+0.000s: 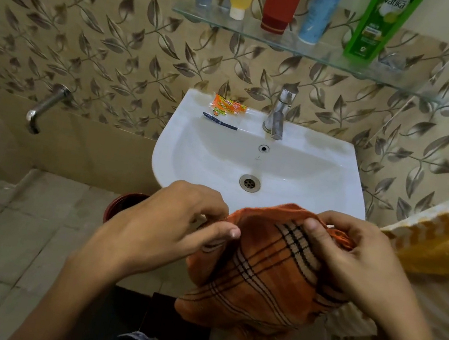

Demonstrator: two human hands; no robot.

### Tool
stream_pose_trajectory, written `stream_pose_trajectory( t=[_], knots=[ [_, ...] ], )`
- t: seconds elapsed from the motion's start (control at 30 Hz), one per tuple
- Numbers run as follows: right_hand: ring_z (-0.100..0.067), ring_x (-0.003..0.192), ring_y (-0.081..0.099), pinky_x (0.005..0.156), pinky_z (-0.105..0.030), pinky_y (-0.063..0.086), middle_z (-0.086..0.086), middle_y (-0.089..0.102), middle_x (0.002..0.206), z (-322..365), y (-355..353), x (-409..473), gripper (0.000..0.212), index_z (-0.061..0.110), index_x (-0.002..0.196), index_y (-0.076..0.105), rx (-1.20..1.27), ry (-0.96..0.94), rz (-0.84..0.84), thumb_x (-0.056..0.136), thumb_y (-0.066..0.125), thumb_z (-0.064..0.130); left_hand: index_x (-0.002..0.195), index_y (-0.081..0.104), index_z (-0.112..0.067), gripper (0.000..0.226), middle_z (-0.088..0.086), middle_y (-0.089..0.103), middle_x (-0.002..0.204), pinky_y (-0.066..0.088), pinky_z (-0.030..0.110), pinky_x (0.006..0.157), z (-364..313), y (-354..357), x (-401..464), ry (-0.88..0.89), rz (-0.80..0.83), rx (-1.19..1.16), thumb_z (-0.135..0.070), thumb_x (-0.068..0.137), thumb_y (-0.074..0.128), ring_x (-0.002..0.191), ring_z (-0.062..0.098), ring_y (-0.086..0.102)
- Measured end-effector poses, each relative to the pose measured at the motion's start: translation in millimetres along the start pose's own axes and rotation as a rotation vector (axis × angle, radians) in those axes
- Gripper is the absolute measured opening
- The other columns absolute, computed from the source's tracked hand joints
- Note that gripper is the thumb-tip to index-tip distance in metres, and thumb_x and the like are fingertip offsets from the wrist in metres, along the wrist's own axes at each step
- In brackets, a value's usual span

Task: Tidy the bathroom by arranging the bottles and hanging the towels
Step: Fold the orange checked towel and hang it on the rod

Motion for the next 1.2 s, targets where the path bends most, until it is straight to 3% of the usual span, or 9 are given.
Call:
stream_pose_trajectory(
  t=[0.17,0.3,0.37,0.47,0.6,0.73,0.87,1.0,1.2],
  knots=[
    [-0.005,0.053,0.056,0.059,-0.031,0.046,0.017,0.064,0.059,16.6,12.7,-2.9,0.015,0.036,0.078,0.067,0.022,-0.078,0.103,0.079,0.056,0.046,0.087,0.07,-0.014,0.024,-0.007,0.066,0.086,0.051,0.034,0.073,-2.5,9.6,5.0,0.007,0.006,-0.083,-0.035,0.089,0.058,0.082,0.009,0.061],
    [-0.008,0.06,0.061,0.059,-0.023,0.046,0.01,0.07,0.07,16.1,2.0,-4.5,0.014,0.034,0.078,0.069,0.056,-0.092,0.037,0.079,0.058,0.043,0.088,0.076,-0.013,0.009,-0.005,0.069,0.087,0.053,0.031,0.072,7.4,-1.0,6.1,-0.072,-0.153,-0.047,-0.013,0.082,0.07,0.078,0.006,0.064],
    [-0.011,0.048,0.051,0.052,-0.023,0.04,0.001,0.063,0.058,4.3,-5.3,-3.5,0.006,0.035,0.083,0.067,0.051,-0.046,-0.018,0.082,0.061,0.036,0.081,0.077,-0.012,0.007,-0.006,0.069,0.079,0.052,0.029,0.067,11.5,-11.5,3.5,-0.1,-0.241,-0.054,-0.007,0.076,0.075,0.072,0.007,0.064],
    [-0.007,0.04,0.041,0.048,-0.022,0.032,0.003,0.047,0.045,-6.1,-7.8,-3.8,0.023,0.046,0.1,0.059,-0.023,0.002,-0.06,0.082,0.064,0.034,0.076,0.077,-0.01,0.006,-0.005,0.069,0.073,0.052,0.03,0.063,9.1,-17.0,1.5,-0.099,-0.282,-0.054,-0.007,0.071,0.078,0.069,0.007,0.063],
    [-0.002,0.041,0.044,0.05,-0.016,0.037,0.02,0.055,0.05,30.1,29.8,-8.0,0.049,0.056,0.112,0.05,0.031,-0.115,0.145,0.066,0.067,0.057,0.076,0.078,-0.01,0.005,-0.004,0.069,0.074,0.052,0.029,0.061,-11.6,-13.2,2.4,-0.006,-0.263,-0.097,-0.011,0.072,0.076,0.068,0.006,0.064],
    [-0.002,0.053,0.051,0.055,-0.022,0.035,0.019,0.056,0.055,45.2,55.3,-1.2,0.011,0.045,0.086,0.06,-0.082,-0.197,0.191,0.075,0.063,0.047,0.079,0.078,-0.013,0.013,-0.005,0.07,0.076,0.053,0.031,0.06,-24.5,-14.8,0.6,0.05,-0.246,-0.084,-0.017,0.071,0.068,0.068,0.005,0.065],
    [-0.003,0.059,0.056,0.057,-0.022,0.039,0.011,0.062,0.059,37.7,50.5,-0.4,0.01,0.04,0.074,0.064,-0.091,-0.182,0.155,0.083,0.061,0.039,0.08,0.076,-0.021,0.013,-0.008,0.07,0.076,0.053,0.034,0.062,-11.6,-13.8,-4.1,-0.03,-0.157,-0.038,-0.01,0.075,0.074,0.069,0.005,0.063],
    [0.003,0.068,0.059,0.059,-0.016,0.04,0.021,0.067,0.073,35.2,48.6,-0.1,0.016,0.044,0.066,0.062,-0.107,-0.182,0.159,0.082,0.061,0.04,0.072,0.066,-0.025,0.024,-0.004,0.072,0.075,0.057,0.03,0.068,1.8,-10.9,-12.4,-0.129,-0.015,-0.166,-0.002,0.076,0.073,0.072,0.004,0.069],
    [0.011,0.07,0.058,0.059,-0.009,0.038,0.034,0.062,0.069,32.6,66.8,0.8,0.007,0.042,0.08,0.068,-0.095,-0.203,0.261,0.081,0.062,0.04,0.078,0.07,-0.031,0.024,-0.007,0.071,0.076,0.05,0.014,0.066,15.3,16.3,-24.5,-0.27,0.341,-0.259,-0.007,0.08,0.07,0.069,0.0,0.066]
  ],
)
Point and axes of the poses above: each hand's wrist, its own x-axis towards the middle knuckle, its own y-axis out of the palm, z = x × y, the point moved 8 cm from there along x, towards the middle knuckle
